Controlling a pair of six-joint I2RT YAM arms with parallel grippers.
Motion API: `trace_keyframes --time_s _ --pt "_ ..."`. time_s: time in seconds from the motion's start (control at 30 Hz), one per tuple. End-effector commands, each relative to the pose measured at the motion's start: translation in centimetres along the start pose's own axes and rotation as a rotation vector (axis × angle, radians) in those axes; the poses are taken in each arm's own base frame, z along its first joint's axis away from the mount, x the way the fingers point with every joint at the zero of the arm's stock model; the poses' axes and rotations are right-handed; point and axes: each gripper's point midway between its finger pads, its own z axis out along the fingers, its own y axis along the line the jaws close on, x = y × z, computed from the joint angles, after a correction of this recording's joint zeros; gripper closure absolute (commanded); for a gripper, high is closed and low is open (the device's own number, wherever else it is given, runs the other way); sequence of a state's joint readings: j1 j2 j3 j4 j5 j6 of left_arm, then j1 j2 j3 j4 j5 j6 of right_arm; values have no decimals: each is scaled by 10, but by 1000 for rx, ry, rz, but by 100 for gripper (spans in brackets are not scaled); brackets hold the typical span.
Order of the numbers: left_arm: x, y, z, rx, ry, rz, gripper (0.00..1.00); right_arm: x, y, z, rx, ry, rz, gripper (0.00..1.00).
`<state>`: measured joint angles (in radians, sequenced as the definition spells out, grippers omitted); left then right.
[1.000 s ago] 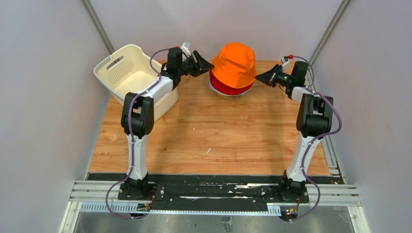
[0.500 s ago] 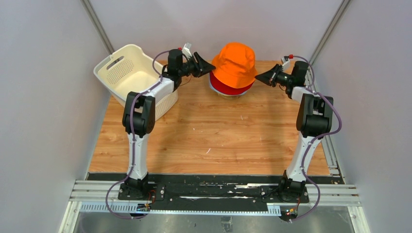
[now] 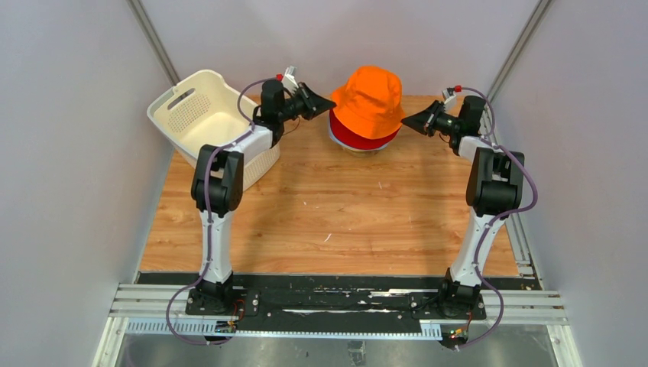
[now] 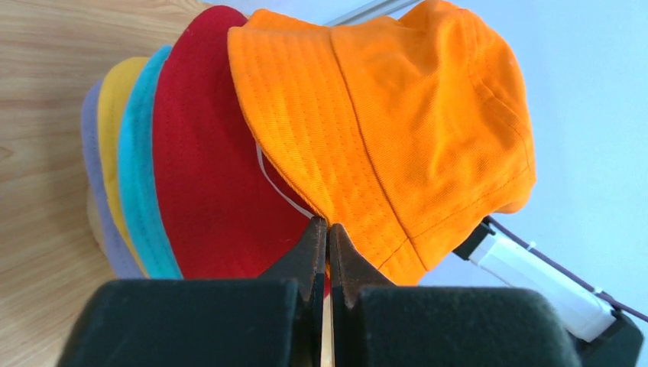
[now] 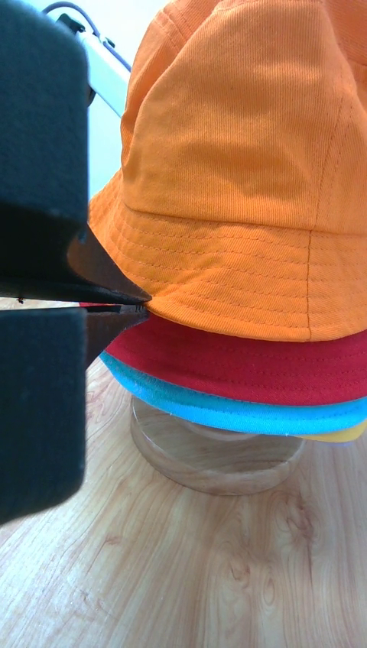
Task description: Stack the hats
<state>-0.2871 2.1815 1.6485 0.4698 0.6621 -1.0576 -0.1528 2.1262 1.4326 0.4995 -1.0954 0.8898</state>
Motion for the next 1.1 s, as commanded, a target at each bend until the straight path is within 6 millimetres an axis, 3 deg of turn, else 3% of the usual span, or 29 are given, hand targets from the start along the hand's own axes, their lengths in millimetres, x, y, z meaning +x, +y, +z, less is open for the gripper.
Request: trace_keyframes --time_s 0.0,0.4,0.53,0.8,1.07 --pt "19 45 -9 -136 31 2 100 -5 8 4 -18 -5 -46 100" --pt "33 105 -21 -483 147 135 100 -1 -1 5 2 -2 -36 99" --pt "33 107 -11 -474 152 133 100 2 -14 4 53 9 -36 99" --pt "21 92 -4 -440 118 150 100 13 -41 2 151 41 -27 100" --pt "14 73 -7 -407 99 173 99 9 -31 -2 174 33 -64 99"
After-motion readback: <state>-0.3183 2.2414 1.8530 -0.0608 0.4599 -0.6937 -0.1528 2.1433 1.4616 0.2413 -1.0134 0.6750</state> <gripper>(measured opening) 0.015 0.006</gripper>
